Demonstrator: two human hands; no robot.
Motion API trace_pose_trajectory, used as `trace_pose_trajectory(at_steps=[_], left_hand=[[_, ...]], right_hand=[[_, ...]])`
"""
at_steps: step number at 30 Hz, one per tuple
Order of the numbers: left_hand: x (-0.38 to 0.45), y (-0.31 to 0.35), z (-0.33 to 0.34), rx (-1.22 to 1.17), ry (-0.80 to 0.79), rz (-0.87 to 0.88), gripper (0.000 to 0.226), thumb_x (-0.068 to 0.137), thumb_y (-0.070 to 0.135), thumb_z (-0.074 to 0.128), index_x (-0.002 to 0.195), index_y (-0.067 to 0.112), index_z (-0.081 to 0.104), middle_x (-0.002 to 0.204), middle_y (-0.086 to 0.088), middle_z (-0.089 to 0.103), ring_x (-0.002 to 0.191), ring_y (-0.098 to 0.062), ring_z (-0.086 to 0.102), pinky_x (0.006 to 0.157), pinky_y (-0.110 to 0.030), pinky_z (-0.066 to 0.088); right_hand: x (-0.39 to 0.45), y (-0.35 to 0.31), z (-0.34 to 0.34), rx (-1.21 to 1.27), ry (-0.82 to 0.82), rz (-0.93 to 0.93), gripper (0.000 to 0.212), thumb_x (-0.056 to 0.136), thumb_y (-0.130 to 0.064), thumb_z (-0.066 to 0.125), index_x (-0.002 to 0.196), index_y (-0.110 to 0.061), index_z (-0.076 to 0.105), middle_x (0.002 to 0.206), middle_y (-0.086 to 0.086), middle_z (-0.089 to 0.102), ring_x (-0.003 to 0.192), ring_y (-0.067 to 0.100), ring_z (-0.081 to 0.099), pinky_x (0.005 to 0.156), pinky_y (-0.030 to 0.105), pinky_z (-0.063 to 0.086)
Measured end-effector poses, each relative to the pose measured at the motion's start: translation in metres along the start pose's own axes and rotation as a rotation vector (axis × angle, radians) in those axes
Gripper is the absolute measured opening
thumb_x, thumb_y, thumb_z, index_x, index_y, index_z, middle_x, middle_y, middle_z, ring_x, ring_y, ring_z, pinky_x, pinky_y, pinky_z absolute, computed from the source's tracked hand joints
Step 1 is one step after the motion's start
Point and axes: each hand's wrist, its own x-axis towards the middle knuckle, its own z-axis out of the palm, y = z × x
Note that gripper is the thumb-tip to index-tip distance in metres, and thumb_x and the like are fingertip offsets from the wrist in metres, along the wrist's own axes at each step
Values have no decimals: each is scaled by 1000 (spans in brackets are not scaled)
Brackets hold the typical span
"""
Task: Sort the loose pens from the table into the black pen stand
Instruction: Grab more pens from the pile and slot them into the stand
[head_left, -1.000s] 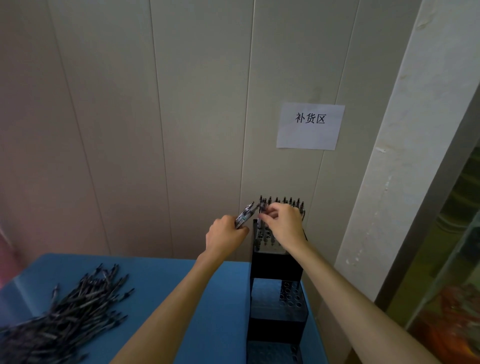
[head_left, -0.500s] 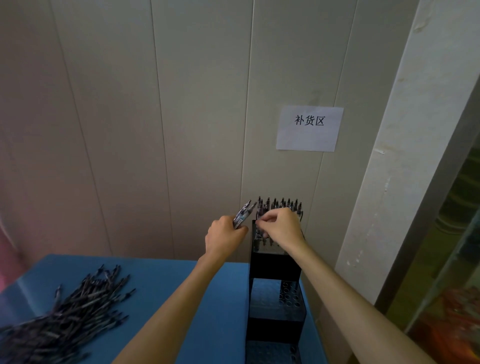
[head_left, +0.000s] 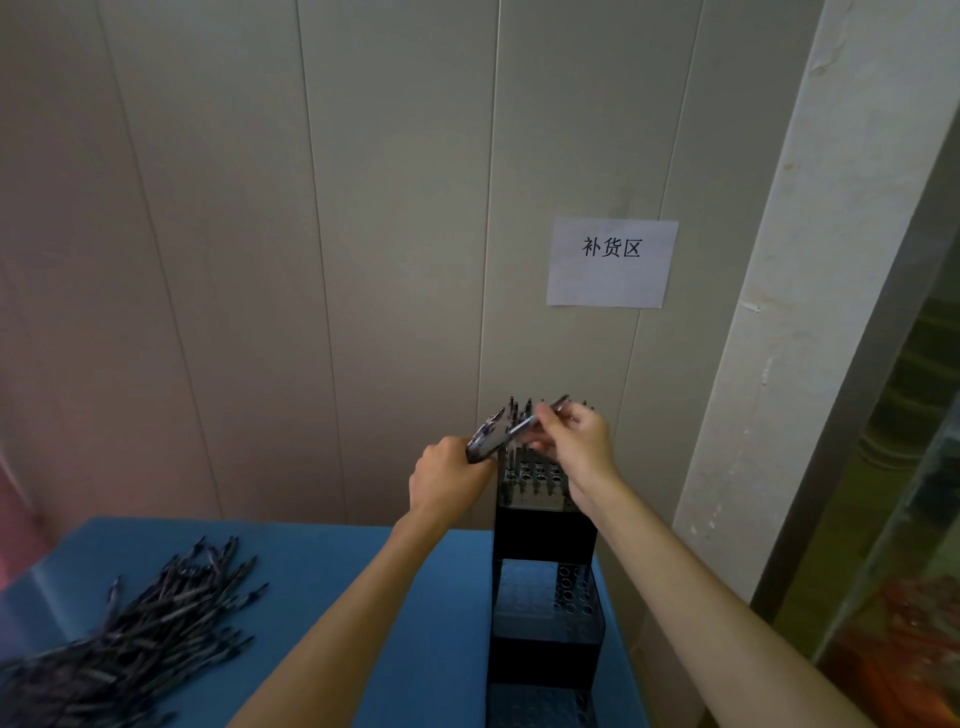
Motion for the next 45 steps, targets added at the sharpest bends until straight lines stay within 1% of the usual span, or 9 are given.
trace_pose_trajectory(at_steps=[4, 9, 15, 18, 21, 26, 30, 35, 45], left_hand=[[-1, -6, -2, -22, 13, -35, 28, 84, 20, 61, 65, 17, 40, 58, 2, 43, 53, -15, 36, 52, -24, 28], [-3, -4, -5, -38, 20, -24, 30, 84, 19, 61, 64, 17, 38, 57, 3, 40, 52, -16, 34, 51, -24, 26], [-1, -4, -6, -50, 24, -10, 28, 84, 19, 61, 66, 17, 41, 58, 2, 42, 53, -16, 35, 52, -25, 27], [1, -5, -6, -53, 24, 0, 26, 84, 19, 61, 66, 17, 42, 57, 2, 41, 52, -16, 35, 52, -24, 28], [2, -4, -6, -43, 23, 13, 26, 84, 18, 61, 66, 17, 42, 56, 2, 40, 52, -15, 34, 52, -24, 28], [3, -4, -4, -46, 23, 16, 28, 84, 18, 62, 65, 17, 41, 56, 3, 39, 51, -15, 33, 51, -25, 27], [5, -6, -3, -49, 12, 19, 24, 83, 19, 60, 67, 17, 43, 57, 2, 40, 52, -16, 34, 53, -26, 29], [9, -10, 0, -47, 7, 21, 23, 84, 18, 61, 68, 16, 45, 57, 2, 41, 52, -15, 35, 52, -25, 30], [11, -4, 6, -26, -15, 32, 29, 87, 16, 60, 65, 18, 42, 56, 4, 40, 50, -12, 33, 49, -23, 27]], right_hand=[[10, -6, -15, -240, 154, -265, 7, 92, -13, 67, 92, -6, 65, 81, 9, 73, 64, 22, 73, 64, 34, 62], [16, -2, -15, -607, 104, -493, 7, 93, -8, 67, 90, -2, 67, 82, 6, 72, 64, 2, 68, 59, 24, 60], [17, 6, -8, -755, 73, -546, 9, 94, -6, 65, 91, 2, 66, 82, 11, 72, 78, 17, 74, 60, 30, 61], [20, 8, -8, -791, 53, -534, 12, 93, -11, 67, 98, 0, 68, 86, 9, 73, 69, 16, 71, 66, 37, 62], [22, 10, -5, -810, 28, -526, 13, 90, -16, 71, 97, -4, 71, 85, 6, 74, 70, 13, 69, 72, 32, 60], [22, 15, -2, -863, 33, -514, 15, 88, -22, 75, 81, -9, 76, 71, 0, 72, 65, 9, 63, 73, 22, 49], [21, 28, -6, -903, 4, -429, 13, 89, -22, 74, 84, -10, 76, 75, -1, 72, 69, 8, 65, 74, 23, 51], [19, 30, -9, -895, 25, -406, 16, 88, -21, 75, 75, -14, 73, 64, -6, 68, 60, 3, 64, 66, 18, 52], [15, 35, -14, -980, 11, -325, 14, 86, -26, 77, 81, -14, 75, 71, -5, 69, 62, 3, 61, 71, 19, 48]])
